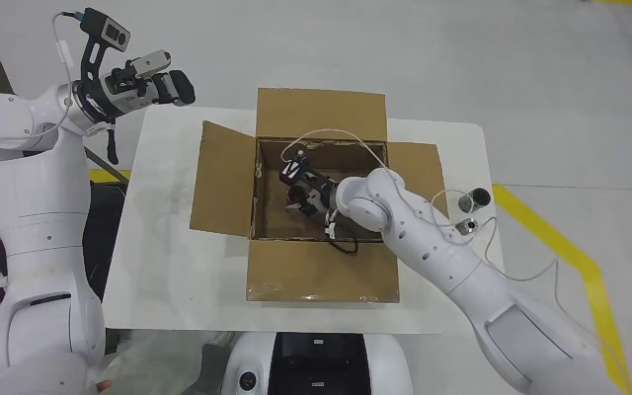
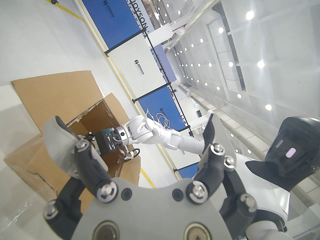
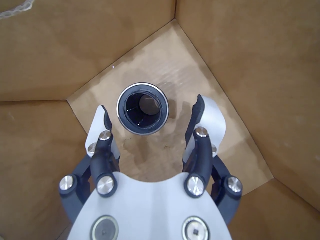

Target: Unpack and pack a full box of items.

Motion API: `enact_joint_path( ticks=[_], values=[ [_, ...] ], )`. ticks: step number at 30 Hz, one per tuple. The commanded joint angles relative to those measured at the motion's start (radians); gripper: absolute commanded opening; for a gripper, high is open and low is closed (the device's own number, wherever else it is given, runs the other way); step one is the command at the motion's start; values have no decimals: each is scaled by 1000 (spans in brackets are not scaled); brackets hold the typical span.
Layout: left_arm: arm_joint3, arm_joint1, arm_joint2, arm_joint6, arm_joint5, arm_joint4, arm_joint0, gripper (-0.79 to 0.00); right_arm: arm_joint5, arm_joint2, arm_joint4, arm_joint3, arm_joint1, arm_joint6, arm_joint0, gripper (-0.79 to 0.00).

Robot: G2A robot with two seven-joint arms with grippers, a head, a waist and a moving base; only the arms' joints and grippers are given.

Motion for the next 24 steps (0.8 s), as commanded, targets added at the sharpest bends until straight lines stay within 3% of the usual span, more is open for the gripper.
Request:
enact_joint_path(
  ticks=[1,7,9,17,24],
  values=[
    [0,0,0,0,0,0,0,0,2,-6,5,19,-9,-4,7,-166],
    [0,0,0,0,0,0,0,0,4,-15,15,71,-30,-16,24,-191],
    [0,0,0,0,0,0,0,0,1,-17,13,84,-36,-18,28,-246],
    [0,0,0,0,0,0,0,0,-7,-3,0,103,-44,-24,30,-785],
    [0,0,0,0,0,0,0,0,-20,48,-14,43,-27,-19,5,-785]
  ],
)
